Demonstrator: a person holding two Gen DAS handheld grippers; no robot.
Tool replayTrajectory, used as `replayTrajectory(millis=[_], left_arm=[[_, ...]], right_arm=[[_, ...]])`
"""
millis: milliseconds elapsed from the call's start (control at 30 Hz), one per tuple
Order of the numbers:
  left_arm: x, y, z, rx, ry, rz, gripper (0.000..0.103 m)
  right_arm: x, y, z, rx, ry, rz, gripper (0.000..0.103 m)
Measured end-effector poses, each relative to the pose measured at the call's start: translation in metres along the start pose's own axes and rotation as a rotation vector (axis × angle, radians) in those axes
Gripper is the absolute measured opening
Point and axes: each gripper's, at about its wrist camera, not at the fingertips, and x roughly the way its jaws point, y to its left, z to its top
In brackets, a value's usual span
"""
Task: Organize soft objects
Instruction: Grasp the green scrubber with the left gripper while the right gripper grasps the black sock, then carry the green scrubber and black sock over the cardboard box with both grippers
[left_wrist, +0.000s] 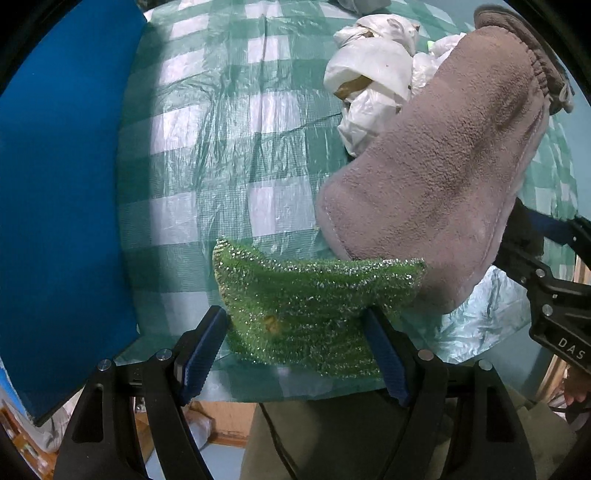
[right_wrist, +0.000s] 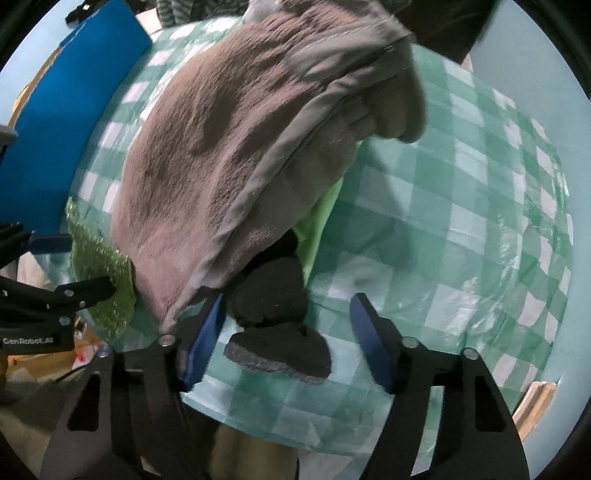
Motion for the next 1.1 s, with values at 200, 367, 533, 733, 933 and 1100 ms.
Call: replayTrajectory(millis=[200, 367, 533, 733, 933, 1100], left_arm=[[0.012, 0.015, -0.003, -0.052, -0.011, -0.077, 0.045], [0.012, 0.012, 0.000, -0.033, -0.032, -0.089, 0.028], [-0.004, 0.006, 0.002, 0.020, -0.075, -0.051, 0.024], [-0.027, 0.003, 0.012, 0.065, -0.123, -0.040, 0.023], [-0.049, 0.007, 0.010, 0.098, -0.162, -0.034, 0.023], [-0.080, 0.011, 0.000, 0.114, -0.197, -0.032, 0.023]], right_arm=[[0.005, -0.003, -0.005, 0.042, 0.024, 0.051, 0.038], [-0.018, -0.027, -0.015, 0.093, -0.005, 0.075, 0.036], [-0.035, -0.041, -0.019, 0.129, -0.036, 0.082, 0.036], [-0.063, -0.041, -0.024, 0.178, -0.084, 0.080, 0.036], [-0.084, -0.029, -0.029, 0.221, -0.130, 0.076, 0.036], [-0.101, -0.028, -0.027, 0.239, -0.161, 0.075, 0.036]])
